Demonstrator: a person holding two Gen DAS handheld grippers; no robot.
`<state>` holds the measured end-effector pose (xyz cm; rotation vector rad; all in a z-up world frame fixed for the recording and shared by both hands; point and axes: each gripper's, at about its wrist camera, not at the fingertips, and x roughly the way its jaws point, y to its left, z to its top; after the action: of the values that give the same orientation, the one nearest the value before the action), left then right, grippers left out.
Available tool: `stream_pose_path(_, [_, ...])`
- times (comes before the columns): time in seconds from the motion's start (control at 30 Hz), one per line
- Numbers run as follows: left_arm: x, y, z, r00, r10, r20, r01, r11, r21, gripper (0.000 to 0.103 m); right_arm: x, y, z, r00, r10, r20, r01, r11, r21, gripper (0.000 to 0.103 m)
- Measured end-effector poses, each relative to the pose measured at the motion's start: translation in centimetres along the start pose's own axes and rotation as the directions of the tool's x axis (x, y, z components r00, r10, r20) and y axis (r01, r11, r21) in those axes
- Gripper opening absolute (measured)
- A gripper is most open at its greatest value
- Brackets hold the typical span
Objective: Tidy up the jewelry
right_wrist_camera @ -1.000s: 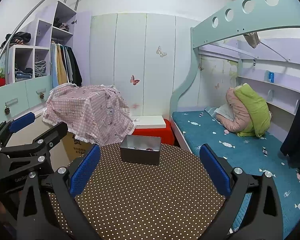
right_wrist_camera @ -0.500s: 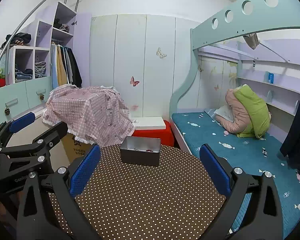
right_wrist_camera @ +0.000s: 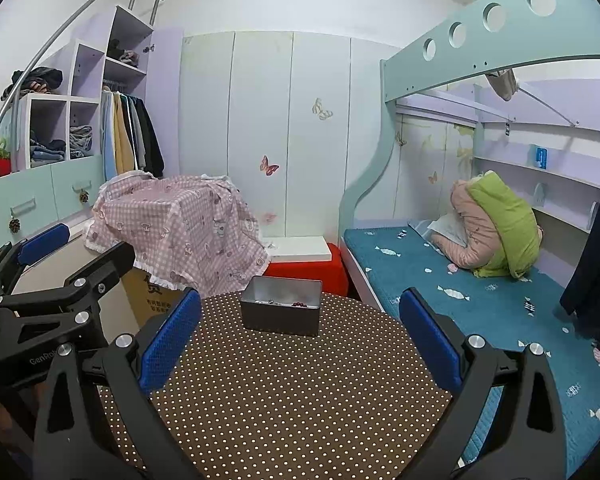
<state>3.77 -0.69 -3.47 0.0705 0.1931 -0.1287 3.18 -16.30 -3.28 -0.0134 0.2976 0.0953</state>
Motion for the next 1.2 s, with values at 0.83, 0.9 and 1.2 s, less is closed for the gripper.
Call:
stream_pose_path(0.83, [0.22,0.27,0.00,1.000,0.001,-0.006,-0.001,1.000,0.002,0.097,0.41,0.25,0.04,1.000,0.003,-0.014,-0.003,1.000,0.003,0.096])
stream_pose_path(0.9, [0.50,0.48,-0.11,1.000,0.001,-0.007,-0.001,1.000,0.004,0.097,0.43,0.35,0.00,1.000,0.003,-0.016,-0.003,1.000,0.004,0.096])
stream_pose_path(1.2, [0.48,0.44,-0.06,1.000,0.001,-0.008,-0.001,1.000,0.004,0.097,0.56,0.33,-0.07,1.000,0.004,-0.018,-0.004,1.000,0.006,0.096])
